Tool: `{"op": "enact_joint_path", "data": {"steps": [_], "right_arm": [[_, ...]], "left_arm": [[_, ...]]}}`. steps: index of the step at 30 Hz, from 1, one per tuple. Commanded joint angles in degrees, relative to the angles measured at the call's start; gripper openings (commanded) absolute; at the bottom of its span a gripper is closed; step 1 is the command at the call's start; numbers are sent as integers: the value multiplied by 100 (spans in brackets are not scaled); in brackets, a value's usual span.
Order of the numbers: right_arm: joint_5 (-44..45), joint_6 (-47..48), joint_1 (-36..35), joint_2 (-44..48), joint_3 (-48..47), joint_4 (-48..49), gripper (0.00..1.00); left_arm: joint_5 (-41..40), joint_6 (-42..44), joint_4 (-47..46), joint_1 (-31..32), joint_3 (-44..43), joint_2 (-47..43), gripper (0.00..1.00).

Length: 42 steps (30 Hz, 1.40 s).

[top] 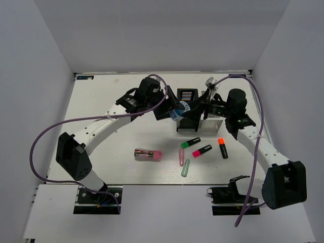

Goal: Sort the stationery into containers
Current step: Pick up the stationery from the center of the board.

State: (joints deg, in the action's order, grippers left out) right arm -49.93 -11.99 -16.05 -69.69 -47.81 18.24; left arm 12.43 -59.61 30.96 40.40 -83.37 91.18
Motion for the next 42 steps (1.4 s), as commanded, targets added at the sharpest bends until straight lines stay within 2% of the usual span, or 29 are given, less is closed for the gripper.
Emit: {"op": "enact_joint_path", "data": {"steps": [1, 11, 15, 27, 30, 33, 34, 36, 37, 39, 42], "right_arm": [[230, 452, -55, 52, -88, -400, 90], [247, 136, -135, -194, -88, -93, 90], [238, -48, -152, -334, -158, 91, 85], [142, -541, -153, -423, -185, 804, 86], [124, -541, -152, -440, -220, 795, 75], [98, -568, -135, -475, -211, 778, 46], [98, -559, -161, -467, -194, 778, 26], [72, -524, -144, -466, -185, 760, 0], [80, -480, -144, -458, -185, 743, 0], [80, -401, -126, -431, -211, 611, 0], [98, -217, -100, -396, -316, 400, 0]], "left_arm": [[102, -59, -380, 82, -250, -232, 0], [199, -138, -520, 134, -188, -223, 0], [243, -208, -609, 143, -92, -249, 0], [269, -261, -705, 214, -83, -153, 0], [252, -279, -688, 205, -48, -161, 0], [243, -270, -697, 205, -47, -144, 0], [243, -270, -697, 222, -65, -161, 0], [251, -261, -697, 222, -74, -144, 0], [234, -252, -662, 205, -83, -144, 6], [208, -226, -626, 188, -118, -135, 29], [199, -165, -583, 126, -109, -153, 50]]}}
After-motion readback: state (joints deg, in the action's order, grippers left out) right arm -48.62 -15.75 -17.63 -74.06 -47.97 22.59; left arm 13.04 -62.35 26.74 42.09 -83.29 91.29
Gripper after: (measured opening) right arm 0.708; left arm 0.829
